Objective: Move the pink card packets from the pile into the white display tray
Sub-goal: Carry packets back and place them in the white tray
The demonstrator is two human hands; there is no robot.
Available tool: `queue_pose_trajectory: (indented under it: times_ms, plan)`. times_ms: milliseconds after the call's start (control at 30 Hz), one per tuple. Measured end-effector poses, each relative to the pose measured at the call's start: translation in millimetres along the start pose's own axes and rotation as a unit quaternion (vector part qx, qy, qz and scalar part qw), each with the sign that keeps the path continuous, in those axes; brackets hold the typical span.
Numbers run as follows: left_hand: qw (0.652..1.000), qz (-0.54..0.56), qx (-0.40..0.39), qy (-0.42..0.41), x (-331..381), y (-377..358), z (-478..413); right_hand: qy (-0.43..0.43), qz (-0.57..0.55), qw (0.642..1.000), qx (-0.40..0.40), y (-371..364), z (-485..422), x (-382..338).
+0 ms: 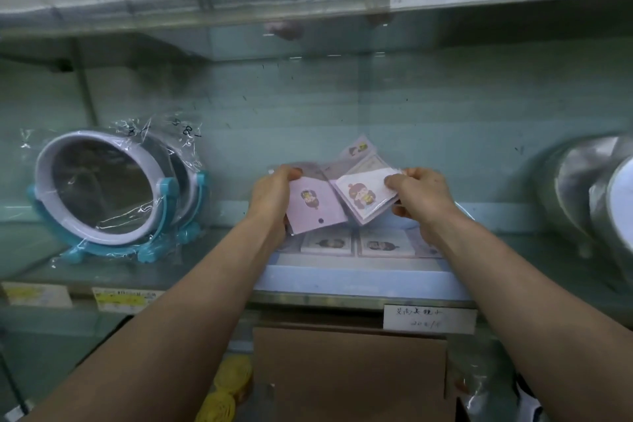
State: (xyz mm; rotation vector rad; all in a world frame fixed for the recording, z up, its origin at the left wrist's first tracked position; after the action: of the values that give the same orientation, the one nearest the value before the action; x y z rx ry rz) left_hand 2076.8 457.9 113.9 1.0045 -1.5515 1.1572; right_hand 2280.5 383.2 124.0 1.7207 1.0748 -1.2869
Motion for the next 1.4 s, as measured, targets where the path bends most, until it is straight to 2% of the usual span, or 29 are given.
queue_pose_trajectory:
  times_ms: [133, 333, 567, 733, 800, 933, 1000, 1133, 1200, 1333, 1400]
  plan:
    - [0.999, 0.001, 0.05, -0.014, 3.2, 6.1, 0.4, 0.017, 0.024, 0.999, 0.032, 4.0, -1.3, -2.1]
    - [0.996, -0.051, 0.063, -0.037, 1.8, 7.7, -2.7, 0.025, 0.034, 0.997, 0.061, 9.6, -1.7, -3.6]
    - [0.983, -0.09, 0.105, -0.119, 13.0, 14.3, -0.2, 0.001, -0.016, 1.0, 0.015, 4.3, 0.2, -0.7]
    - [0.987, -0.035, 0.126, -0.092, 15.4, 21.0, 2.2, -0.017, -0.032, 0.999, -0.026, -2.2, -0.2, 3.4]
    - [0.992, -0.033, 0.11, -0.047, 10.8, 17.2, 5.5, -0.032, -0.063, 0.996, -0.053, -9.3, -1.2, 5.9]
    - [0.993, -0.102, -0.023, 0.048, -5.3, -4.9, 10.0, -0.061, -0.106, 0.987, -0.107, -23.9, -4.8, 10.9]
    - [0.987, -0.126, -0.078, 0.07, -9.5, -13.5, 12.8, -0.068, -0.073, 0.987, -0.13, -28.0, -4.0, 12.3]
    - [0.985, -0.135, -0.097, 0.051, -9.2, -15.3, 12.0, -0.074, 0.055, 0.98, -0.177, -31.5, 1.7, 15.5]
    - [0.983, -0.15, -0.096, 0.045, -9.7, -14.9, 10.4, -0.053, 0.083, 0.982, -0.161, -28.5, 2.2, 11.8]
    - [0.977, -0.181, -0.106, 0.048, -12.3, -17.3, 12.7, 0.019, 0.055, 0.994, -0.089, -16.7, 2.1, -2.7]
    - [0.98, -0.161, -0.107, 0.053, -13.7, -15.6, 11.7, 0.018, 0.044, 0.996, -0.078, -14.8, 2.2, -2.9]
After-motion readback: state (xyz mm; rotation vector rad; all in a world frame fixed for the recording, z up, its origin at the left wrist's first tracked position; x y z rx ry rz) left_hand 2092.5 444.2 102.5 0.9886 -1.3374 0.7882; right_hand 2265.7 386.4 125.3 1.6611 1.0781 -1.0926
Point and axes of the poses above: each hand's wrist, its own z-axis away from the middle knuckle, its own y-axis out of the back of the hand, x = y × z, the point moved 6 cm from there along -z, towards the middle knuckle, and after that the axes turned 11 degrees about -x, right-handed, at the moved point
